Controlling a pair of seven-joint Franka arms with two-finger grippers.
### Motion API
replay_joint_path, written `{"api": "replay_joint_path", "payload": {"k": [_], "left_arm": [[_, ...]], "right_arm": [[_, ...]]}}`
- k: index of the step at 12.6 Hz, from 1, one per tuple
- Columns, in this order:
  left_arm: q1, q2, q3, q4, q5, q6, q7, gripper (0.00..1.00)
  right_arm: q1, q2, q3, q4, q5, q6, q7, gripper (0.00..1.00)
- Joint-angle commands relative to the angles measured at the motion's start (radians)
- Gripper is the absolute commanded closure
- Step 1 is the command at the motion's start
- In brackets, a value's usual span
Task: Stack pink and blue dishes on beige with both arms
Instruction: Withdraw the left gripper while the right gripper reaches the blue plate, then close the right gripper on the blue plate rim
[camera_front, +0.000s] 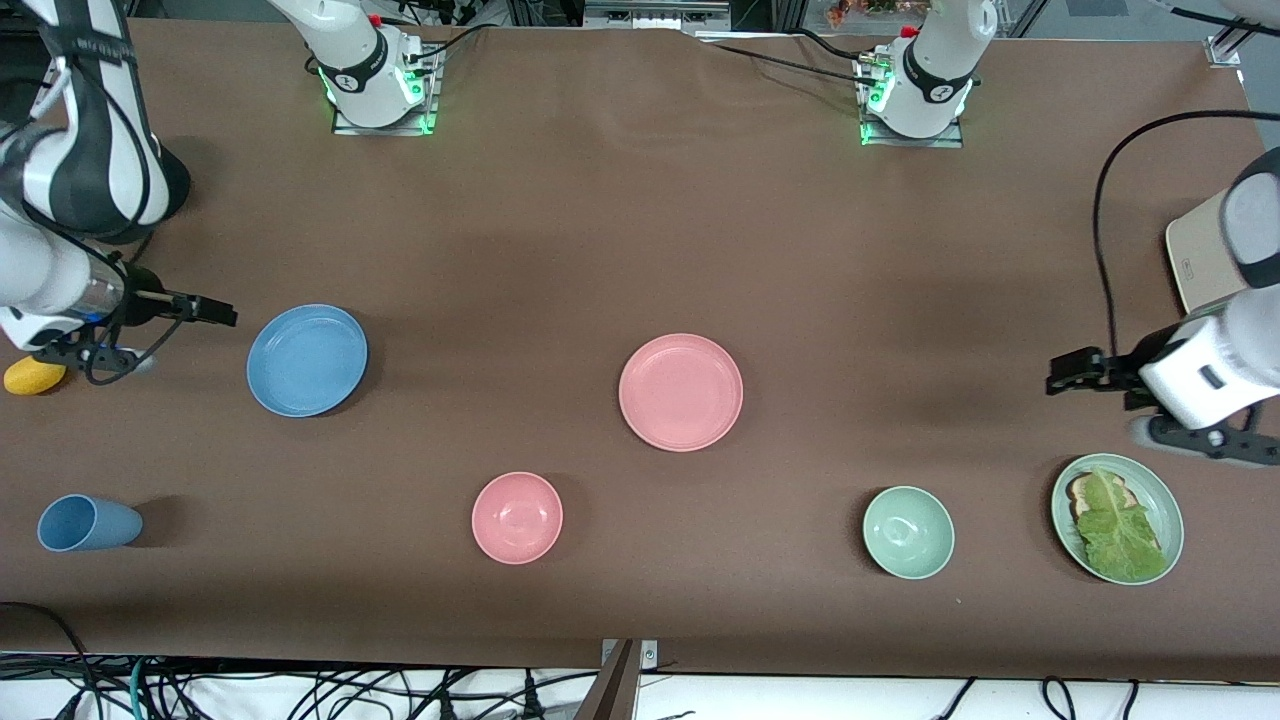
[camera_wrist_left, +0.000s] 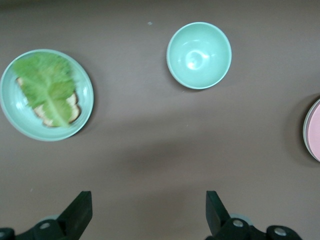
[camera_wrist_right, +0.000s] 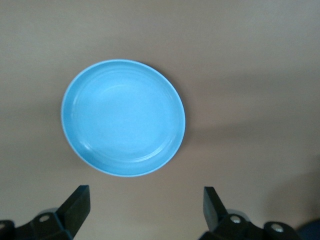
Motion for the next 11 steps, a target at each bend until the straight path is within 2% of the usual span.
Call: {"api": "replay_joint_path", "payload": {"k": [1,3,5,7,9,10,11], "left_arm": [[-0.066,-0.054,0.050,-0.010,-0.006,-0.033,0.010,0.00],[-0.092,-0.077,0.050,-0.007,0.047,-0.035,0.016,0.00],[-0.093,-0.125,0.049,-0.007,0.045,-0.035,0.013,0.00],[-0.093,-0.157,0.047,-0.014,0.038,-0.040,0.016,0.00],[-0.093,-0.176,0.047,-0.018,0.038,-0.142,0.015,0.00],[-0.093,-0.183,0.047,-0.022,0.037,-0.183,0.016,0.00],[-0.093,-0.195,0.046,-0.027,0.037,-0.217,0.012,0.00]], "right_arm": [[-0.035,0.102,-0.016,0.002,0.079,0.104,-0.121,0.00],[-0.075,0.165,-0.014,0.006,0.148,0.149,-0.186,0.00],[-0.086,0.218,-0.016,0.008,0.232,0.187,-0.295,0.00],[-0.093,0.251,-0.016,0.014,0.236,0.227,-0.314,0.01],[-0.098,0.270,-0.013,0.018,0.243,0.236,-0.333,0.12],[-0.100,0.271,-0.013,0.020,0.248,0.236,-0.336,0.23],[-0.100,0.284,-0.013,0.020,0.248,0.235,-0.336,0.38]]}}
